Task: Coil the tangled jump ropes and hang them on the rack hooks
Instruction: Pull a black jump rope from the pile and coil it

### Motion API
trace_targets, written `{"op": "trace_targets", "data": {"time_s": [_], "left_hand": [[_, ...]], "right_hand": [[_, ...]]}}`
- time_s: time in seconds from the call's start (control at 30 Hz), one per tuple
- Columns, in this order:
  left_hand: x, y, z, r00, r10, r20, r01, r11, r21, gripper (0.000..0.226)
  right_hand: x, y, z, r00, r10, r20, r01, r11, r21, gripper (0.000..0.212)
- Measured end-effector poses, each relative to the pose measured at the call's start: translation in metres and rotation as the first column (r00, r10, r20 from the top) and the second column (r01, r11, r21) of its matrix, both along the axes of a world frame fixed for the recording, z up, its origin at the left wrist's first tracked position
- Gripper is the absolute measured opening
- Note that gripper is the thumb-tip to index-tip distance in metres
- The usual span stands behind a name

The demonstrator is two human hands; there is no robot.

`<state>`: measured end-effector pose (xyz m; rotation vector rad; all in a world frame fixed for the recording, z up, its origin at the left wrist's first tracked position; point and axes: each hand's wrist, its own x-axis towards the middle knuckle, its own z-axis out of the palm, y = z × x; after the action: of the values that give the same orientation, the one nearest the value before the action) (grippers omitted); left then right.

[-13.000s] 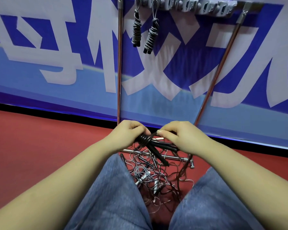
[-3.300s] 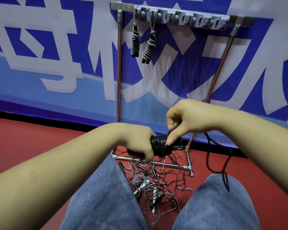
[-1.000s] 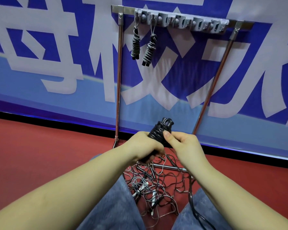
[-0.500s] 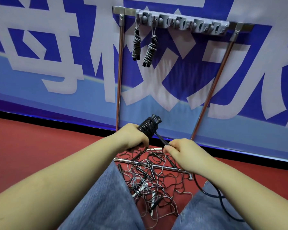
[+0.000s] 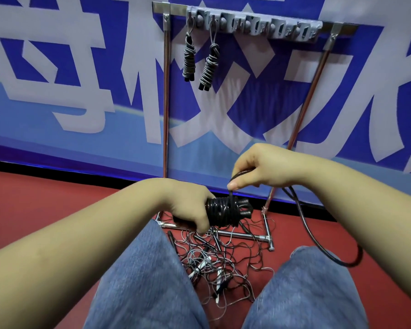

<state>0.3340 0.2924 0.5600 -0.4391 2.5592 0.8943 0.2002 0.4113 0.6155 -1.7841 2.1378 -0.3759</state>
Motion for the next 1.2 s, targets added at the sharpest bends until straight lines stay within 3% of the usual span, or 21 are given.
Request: {"op": "trace_targets", "data": {"time_s": [0.17, 0.33, 0.5, 0.63, 0.7, 0.77, 0.83, 0.9, 0.97, 1.03, 1.13, 1.2], "left_hand": [[0.009, 0.005, 0.009, 0.998, -0.005, -0.070, 0.018, 0.983, 0.183, 0.025], [0.014, 0.005, 0.007, 0.981, 0.080, -0.177, -0.004, 0.919, 0.395, 0.029], [0.011, 0.001, 0.000, 0.899, 0.359, -0.252, -0.169, 0.813, 0.557, 0.023], [0.000, -0.008, -0.001, 0.781, 0.595, -0.190, -0.332, 0.653, 0.680, 0.026], [-0.003, -0.011, -0.003, 0.756, 0.631, -0.175, -0.407, 0.663, 0.629, 0.025], [-0.005, -0.017, -0.008, 0.728, 0.652, -0.212, -0.481, 0.706, 0.520, 0.022], [-0.007, -0.022, -0.013, 0.713, 0.641, -0.284, -0.540, 0.760, 0.361, 0.019], [-0.009, -0.023, -0.016, 0.735, 0.583, -0.347, -0.573, 0.807, 0.143, 0.016], [-0.011, -0.020, -0.018, 0.792, 0.490, -0.364, -0.551, 0.830, -0.083, 0.010], [-0.016, -0.014, -0.020, 0.848, 0.405, -0.340, -0.498, 0.829, -0.254, 0.007], [-0.023, -0.007, -0.023, 0.919, 0.307, -0.248, -0.389, 0.809, -0.441, 0.007], [-0.024, -0.004, -0.022, 0.962, 0.214, -0.167, -0.270, 0.813, -0.516, 0.007]], "right_hand": [[-0.003, 0.003, -0.015, 0.932, -0.084, 0.353, 0.102, 0.994, -0.034, 0.026], [0.008, 0.008, -0.042, 0.638, -0.189, 0.747, 0.311, 0.950, -0.025, 0.044], [0.017, 0.013, -0.070, 0.467, -0.302, 0.831, 0.455, 0.888, 0.066, 0.043], [0.031, 0.014, -0.093, 0.514, -0.300, 0.804, 0.432, 0.900, 0.060, 0.043], [0.034, 0.010, -0.097, 0.588, -0.301, 0.751, 0.437, 0.900, 0.019, 0.041], [0.035, 0.006, -0.096, 0.741, -0.312, 0.595, 0.404, 0.915, -0.023, 0.040], [0.035, 0.006, -0.093, 0.904, -0.299, 0.306, 0.331, 0.942, -0.057, 0.034], [0.037, 0.009, -0.090, 0.970, -0.243, 0.009, 0.243, 0.969, -0.029, 0.026], [0.041, 0.012, -0.088, 0.953, -0.133, -0.271, 0.143, 0.990, 0.017, 0.027], [0.044, 0.012, -0.081, 0.891, -0.024, -0.453, 0.058, 0.996, 0.061, 0.029], [0.045, 0.007, -0.057, 0.820, 0.064, -0.568, -0.018, 0.996, 0.087, 0.031], [0.039, 0.003, -0.039, 0.828, 0.087, -0.554, -0.056, 0.996, 0.072, 0.029]]}}
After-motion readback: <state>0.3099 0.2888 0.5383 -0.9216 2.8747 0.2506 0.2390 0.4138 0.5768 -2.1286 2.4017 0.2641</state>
